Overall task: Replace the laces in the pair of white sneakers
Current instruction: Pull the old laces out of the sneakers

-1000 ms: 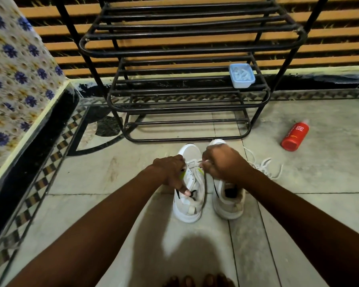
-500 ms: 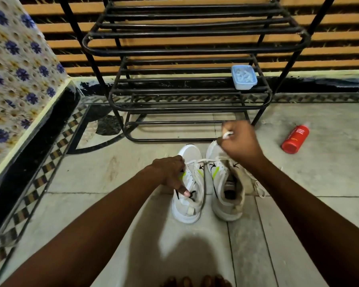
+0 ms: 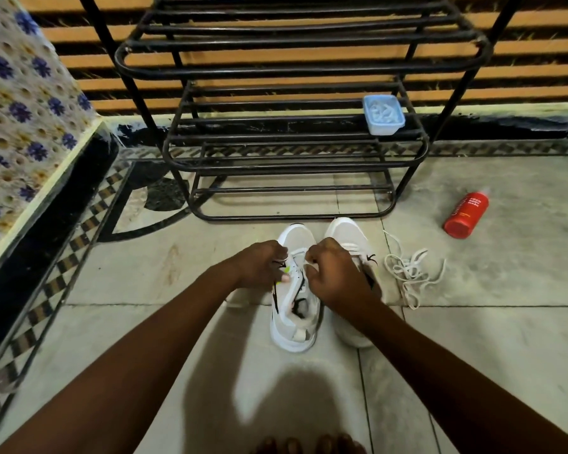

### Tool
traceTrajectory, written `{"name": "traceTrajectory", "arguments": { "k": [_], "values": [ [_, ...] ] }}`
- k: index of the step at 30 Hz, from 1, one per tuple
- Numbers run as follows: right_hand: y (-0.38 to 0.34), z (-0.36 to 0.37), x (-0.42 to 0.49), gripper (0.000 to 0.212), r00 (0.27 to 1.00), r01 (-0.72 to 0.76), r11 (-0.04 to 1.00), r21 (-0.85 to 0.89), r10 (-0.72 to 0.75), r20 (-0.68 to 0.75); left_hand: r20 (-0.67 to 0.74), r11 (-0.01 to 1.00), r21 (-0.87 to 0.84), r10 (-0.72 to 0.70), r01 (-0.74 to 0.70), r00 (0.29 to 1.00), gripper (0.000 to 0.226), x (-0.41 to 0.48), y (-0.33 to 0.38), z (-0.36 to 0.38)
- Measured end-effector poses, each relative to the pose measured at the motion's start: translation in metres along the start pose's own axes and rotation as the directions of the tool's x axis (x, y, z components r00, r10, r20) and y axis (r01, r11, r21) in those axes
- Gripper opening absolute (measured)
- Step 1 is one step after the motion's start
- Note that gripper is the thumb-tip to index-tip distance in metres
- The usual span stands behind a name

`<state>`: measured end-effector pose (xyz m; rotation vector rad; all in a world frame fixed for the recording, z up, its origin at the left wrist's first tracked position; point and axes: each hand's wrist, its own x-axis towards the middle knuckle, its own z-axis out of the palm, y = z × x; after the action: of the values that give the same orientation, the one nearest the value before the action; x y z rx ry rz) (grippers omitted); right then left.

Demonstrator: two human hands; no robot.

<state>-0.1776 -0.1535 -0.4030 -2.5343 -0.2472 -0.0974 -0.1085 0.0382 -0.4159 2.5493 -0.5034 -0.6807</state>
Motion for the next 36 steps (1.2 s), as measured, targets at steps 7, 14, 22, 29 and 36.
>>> {"name": "traceTrajectory", "arguments": {
  "k": [7, 14, 22, 29, 36],
  "values": [
    [-0.021, 0.027, -0.033, 0.024, 0.989, -0.025, 0.999, -0.039, 0.020, -0.144, -0.106, 1.000, 0.018, 0.025, -0.023, 0.994, 0.030, -0.003, 0.012, 0.018],
    [-0.021, 0.022, -0.019, 0.034, 0.998, -0.059, 0.995, 0.083, 0.058, 0.005, -0.088, 0.994, 0.104, 0.033, -0.024, 0.996, 0.038, 0.007, 0.011, 0.010],
    [-0.021, 0.017, -0.011, 0.029, 0.986, -0.107, 0.994, 0.016, 0.104, 0.128, -0.240, 0.951, 0.299, -0.006, 0.080, 0.971, 0.021, 0.011, 0.023, 0.019],
    [-0.015, 0.016, -0.005, 0.026, 0.956, -0.037, 0.981, -0.191, 0.090, 0.280, -0.284, 0.973, 0.230, 0.070, -0.003, 0.956, 0.026, 0.009, 0.020, 0.011],
    [-0.025, 0.022, 0.005, 0.023, 0.923, 0.044, 0.910, -0.412, 0.121, 0.366, -0.308, 0.932, 0.355, 0.191, -0.074, 0.932, 0.017, 0.002, 0.018, 0.001]
  ]
}}
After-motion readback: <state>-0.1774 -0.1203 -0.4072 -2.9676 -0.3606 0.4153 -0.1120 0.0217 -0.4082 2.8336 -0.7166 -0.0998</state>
